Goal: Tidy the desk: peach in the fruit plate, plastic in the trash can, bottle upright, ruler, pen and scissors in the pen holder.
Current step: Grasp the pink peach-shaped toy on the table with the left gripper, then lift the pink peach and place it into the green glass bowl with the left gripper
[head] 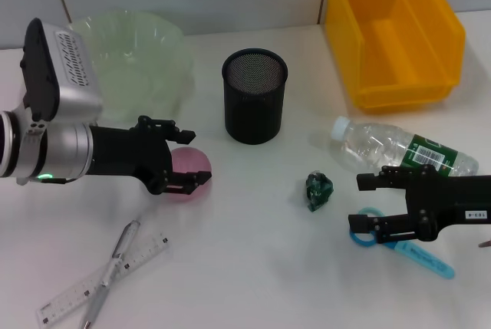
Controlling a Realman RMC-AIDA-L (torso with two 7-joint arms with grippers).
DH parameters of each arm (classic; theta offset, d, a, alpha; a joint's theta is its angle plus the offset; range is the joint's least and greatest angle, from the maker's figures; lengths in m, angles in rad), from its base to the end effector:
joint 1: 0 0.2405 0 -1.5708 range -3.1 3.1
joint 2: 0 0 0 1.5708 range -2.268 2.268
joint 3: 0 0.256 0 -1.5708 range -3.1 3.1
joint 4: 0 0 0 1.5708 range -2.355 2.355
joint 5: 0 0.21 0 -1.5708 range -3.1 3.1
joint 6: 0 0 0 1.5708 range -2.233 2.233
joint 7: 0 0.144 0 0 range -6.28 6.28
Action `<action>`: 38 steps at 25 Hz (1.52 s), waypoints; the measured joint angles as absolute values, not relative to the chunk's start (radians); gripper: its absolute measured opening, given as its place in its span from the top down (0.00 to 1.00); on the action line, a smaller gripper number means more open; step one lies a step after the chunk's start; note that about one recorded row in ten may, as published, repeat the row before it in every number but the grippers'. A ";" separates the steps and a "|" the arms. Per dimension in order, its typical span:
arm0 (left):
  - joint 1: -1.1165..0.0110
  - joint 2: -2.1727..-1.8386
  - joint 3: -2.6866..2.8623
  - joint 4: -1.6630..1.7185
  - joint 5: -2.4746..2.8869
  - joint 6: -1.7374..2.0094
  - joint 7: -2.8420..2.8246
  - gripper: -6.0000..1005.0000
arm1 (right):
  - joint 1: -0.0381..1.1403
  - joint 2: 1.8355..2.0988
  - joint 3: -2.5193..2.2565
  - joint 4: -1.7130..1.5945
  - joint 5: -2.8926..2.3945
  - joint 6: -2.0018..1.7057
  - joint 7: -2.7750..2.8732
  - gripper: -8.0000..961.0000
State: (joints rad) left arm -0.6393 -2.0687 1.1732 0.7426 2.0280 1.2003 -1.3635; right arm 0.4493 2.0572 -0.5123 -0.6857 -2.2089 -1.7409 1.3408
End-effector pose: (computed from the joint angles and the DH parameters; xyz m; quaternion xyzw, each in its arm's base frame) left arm -0.2209 0.3758 -0.0452 -0.9885 -0.0416 -0.0468 0.1378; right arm 0.3022 0.2844 0.0194 -0.9414 0.2408 0.2151 0.0978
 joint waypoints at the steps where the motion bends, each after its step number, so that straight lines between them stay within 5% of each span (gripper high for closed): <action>1: -0.639 -2.069 1.173 0.743 2.028 1.200 -1.363 0.32 | 0.449 2.057 -0.512 -0.686 -2.209 -1.741 1.341 0.13; 28: -0.638 -2.072 1.283 0.787 2.144 1.111 -1.424 0.34 | 0.449 2.054 -0.512 -0.686 -2.209 -1.740 1.344 0.13; 38: -0.599 -2.067 1.229 0.851 2.001 1.136 -1.419 0.57 | 0.449 2.054 -0.512 -0.686 -2.209 -1.739 1.344 0.13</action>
State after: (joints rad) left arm -0.5989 -2.0671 1.2289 0.8511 2.0008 1.1365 -1.4189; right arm 0.4494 2.0539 -0.5123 -0.6857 -2.2089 -1.7393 1.3437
